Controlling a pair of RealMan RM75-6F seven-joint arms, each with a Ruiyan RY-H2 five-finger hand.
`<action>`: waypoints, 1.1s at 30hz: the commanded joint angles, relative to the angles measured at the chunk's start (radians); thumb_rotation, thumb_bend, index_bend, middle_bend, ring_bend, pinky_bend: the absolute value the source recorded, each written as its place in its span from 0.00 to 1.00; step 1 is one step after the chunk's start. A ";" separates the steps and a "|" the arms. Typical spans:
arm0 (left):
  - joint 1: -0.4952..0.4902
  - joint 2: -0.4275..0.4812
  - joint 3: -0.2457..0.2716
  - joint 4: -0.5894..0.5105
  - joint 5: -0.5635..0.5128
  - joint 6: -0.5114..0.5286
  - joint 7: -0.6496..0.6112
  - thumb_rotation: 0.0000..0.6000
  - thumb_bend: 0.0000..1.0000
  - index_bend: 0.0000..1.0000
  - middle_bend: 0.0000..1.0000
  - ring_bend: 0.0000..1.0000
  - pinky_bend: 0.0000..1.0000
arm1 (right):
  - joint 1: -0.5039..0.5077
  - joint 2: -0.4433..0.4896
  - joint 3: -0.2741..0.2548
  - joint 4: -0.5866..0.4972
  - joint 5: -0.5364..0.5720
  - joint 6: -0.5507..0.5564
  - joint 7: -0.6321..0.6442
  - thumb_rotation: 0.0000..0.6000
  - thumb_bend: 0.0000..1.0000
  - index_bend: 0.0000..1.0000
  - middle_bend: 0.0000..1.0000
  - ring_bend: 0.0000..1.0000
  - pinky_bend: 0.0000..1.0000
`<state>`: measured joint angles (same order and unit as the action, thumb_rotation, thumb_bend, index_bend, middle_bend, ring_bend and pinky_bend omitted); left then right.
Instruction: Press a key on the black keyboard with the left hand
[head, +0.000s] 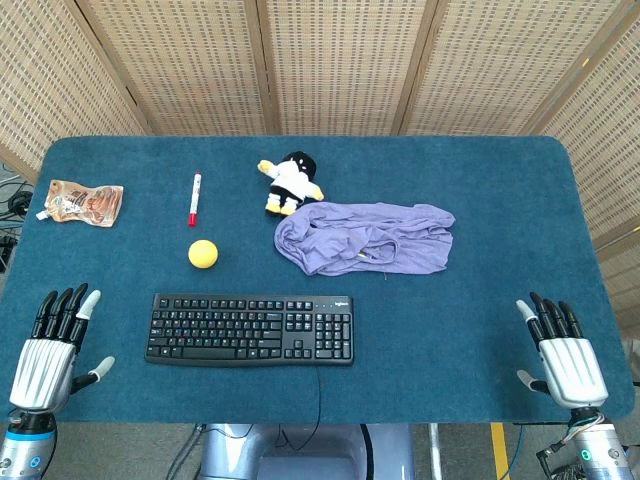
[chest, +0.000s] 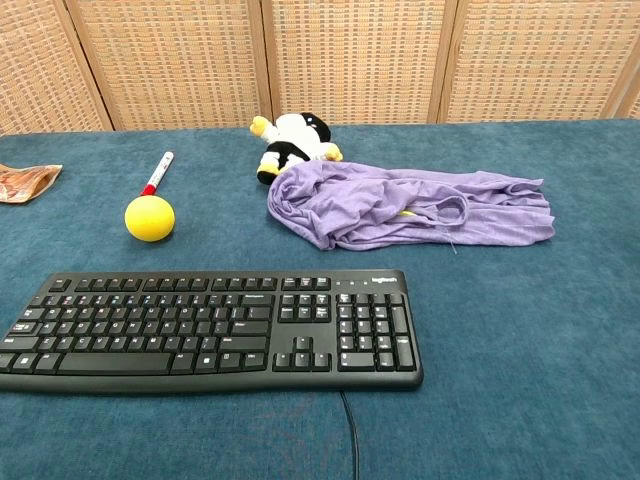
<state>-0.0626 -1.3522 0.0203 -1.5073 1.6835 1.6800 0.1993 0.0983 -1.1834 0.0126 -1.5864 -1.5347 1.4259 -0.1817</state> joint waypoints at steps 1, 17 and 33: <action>0.001 0.000 -0.001 -0.001 0.000 -0.002 0.001 1.00 0.12 0.00 0.00 0.00 0.00 | -0.001 0.000 -0.001 0.001 0.000 0.000 0.002 1.00 0.00 0.00 0.00 0.00 0.00; 0.004 0.013 -0.016 -0.018 -0.021 -0.023 -0.006 1.00 0.13 0.00 0.00 0.00 0.00 | -0.006 0.013 -0.003 -0.005 -0.011 0.012 0.034 1.00 0.00 0.00 0.00 0.00 0.00; 0.001 0.012 -0.023 -0.027 -0.017 -0.036 0.011 1.00 0.17 0.00 0.00 0.00 0.00 | -0.004 0.015 -0.003 -0.005 -0.008 0.006 0.036 1.00 0.00 0.00 0.00 0.00 0.00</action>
<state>-0.0613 -1.3392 -0.0022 -1.5353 1.6649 1.6428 0.2088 0.0937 -1.1689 0.0093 -1.5917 -1.5432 1.4320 -0.1457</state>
